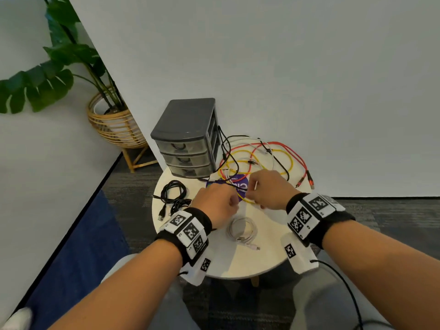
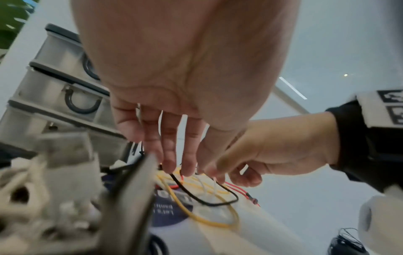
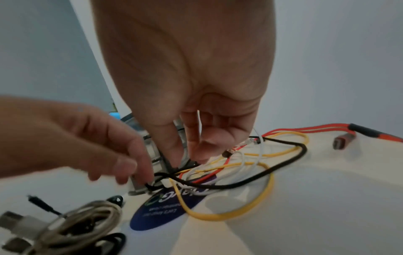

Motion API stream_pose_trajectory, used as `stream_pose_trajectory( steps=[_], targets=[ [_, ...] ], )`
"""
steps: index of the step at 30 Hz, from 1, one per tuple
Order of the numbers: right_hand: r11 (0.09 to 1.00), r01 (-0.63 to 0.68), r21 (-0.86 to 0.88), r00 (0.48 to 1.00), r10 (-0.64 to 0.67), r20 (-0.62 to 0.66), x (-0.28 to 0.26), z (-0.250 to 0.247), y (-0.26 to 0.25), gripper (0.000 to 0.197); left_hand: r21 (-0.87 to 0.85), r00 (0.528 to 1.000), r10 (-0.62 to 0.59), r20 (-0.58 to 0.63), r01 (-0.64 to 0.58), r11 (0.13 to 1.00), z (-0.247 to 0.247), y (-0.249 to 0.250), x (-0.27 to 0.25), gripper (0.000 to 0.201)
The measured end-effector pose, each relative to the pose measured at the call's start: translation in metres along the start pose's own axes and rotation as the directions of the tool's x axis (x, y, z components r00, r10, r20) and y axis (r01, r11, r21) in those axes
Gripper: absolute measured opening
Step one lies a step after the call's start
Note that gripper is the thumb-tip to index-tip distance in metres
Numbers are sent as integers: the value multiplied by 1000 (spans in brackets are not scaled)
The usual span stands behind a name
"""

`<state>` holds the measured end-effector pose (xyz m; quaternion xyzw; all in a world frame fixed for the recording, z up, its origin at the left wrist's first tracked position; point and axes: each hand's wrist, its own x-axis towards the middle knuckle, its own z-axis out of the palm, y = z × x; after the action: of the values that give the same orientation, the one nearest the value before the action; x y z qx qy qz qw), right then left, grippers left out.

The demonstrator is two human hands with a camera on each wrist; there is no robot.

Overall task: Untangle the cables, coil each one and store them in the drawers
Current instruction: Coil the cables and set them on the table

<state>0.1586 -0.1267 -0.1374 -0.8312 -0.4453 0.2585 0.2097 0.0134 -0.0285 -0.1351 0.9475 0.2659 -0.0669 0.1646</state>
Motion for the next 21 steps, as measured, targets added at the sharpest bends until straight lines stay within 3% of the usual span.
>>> stream_pose_trajectory(
  steps=[2,5,9,12,15,18,21],
  targets=[
    [992,50,-118,996,-58,-72,13,-6,-3,11,-20,999,0,-46,-1,1000,-10,-3,8,14],
    [949,92,-301,996,-84,37,26,0,-4,24,4,996,-23,-89,23,1000,-23,-9,21,17],
    [913,151,-378,988,-138,62,35,10,0,16,1,998,-53,27,53,999,-28,-19,37,24],
    [903,209,-376,978,-196,72,36,10,1,11,67,998,-11,65,6,998,-26,-21,44,40],
    [909,293,-296,956,-280,85,32,4,-3,6,93,994,23,108,-33,995,-24,-20,46,35],
    [914,348,-209,935,-355,7,29,-12,-14,13,29,998,68,-4,-68,997,-32,-19,42,20],
    [903,422,-76,902,-427,-70,26,-39,-28,11,-78,979,119,-165,-133,988,-55,-17,34,25]
  ],
)
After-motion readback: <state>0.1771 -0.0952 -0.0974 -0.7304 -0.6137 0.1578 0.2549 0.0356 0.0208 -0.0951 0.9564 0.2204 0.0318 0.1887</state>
